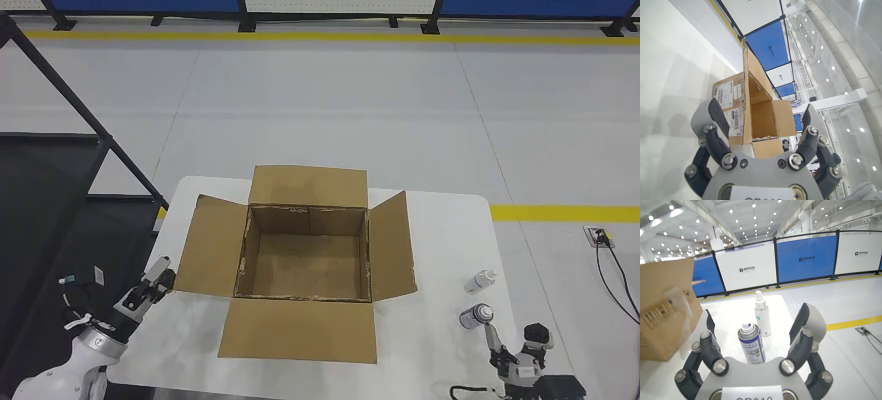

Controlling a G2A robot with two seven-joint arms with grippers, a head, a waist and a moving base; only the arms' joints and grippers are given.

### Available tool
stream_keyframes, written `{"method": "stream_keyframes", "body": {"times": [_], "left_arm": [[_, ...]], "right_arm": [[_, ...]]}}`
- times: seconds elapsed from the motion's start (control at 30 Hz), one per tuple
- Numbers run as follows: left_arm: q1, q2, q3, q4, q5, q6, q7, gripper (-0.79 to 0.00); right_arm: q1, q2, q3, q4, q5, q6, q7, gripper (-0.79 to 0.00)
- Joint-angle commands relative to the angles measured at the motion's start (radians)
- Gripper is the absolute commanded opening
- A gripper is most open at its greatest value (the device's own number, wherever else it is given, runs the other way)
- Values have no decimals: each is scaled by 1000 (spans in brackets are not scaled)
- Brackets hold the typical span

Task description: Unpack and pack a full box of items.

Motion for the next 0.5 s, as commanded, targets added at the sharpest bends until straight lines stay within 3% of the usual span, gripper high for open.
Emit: {"method": "stream_keyframes", "body": {"times": [0.0, 0.03, 0.3, 0.33, 0.37, 0.43, 0.47], "left_arm": [[23, 1, -5, -8, 19, 8, -9, 0], [32, 1, -6, -12, 29, 15, -6, 0], [73, -8, 37, -67, 51, 87, 65, 0], [72, -9, 48, -73, 53, 92, 68, -102], [70, -10, 56, -77, 52, 96, 72, -437], [63, -12, 66, -81, 48, 110, 81, -770], [60, -12, 68, -81, 49, 116, 82, -785]], "right_arm": [[-42, -5, 2, -91, 90, 25, 39, 0], [-56, -8, 2, -120, 103, 61, 44, 0], [-56, -8, 2, -120, 103, 61, 44, 0], [-55, -9, 0, -120, 116, 60, 59, 0], [-47, -10, -1, -122, 155, 60, 87, 0], [-32, -13, -6, -128, 215, 56, 140, 0], [-28, -13, -7, -131, 239, 46, 171, 0]]}}
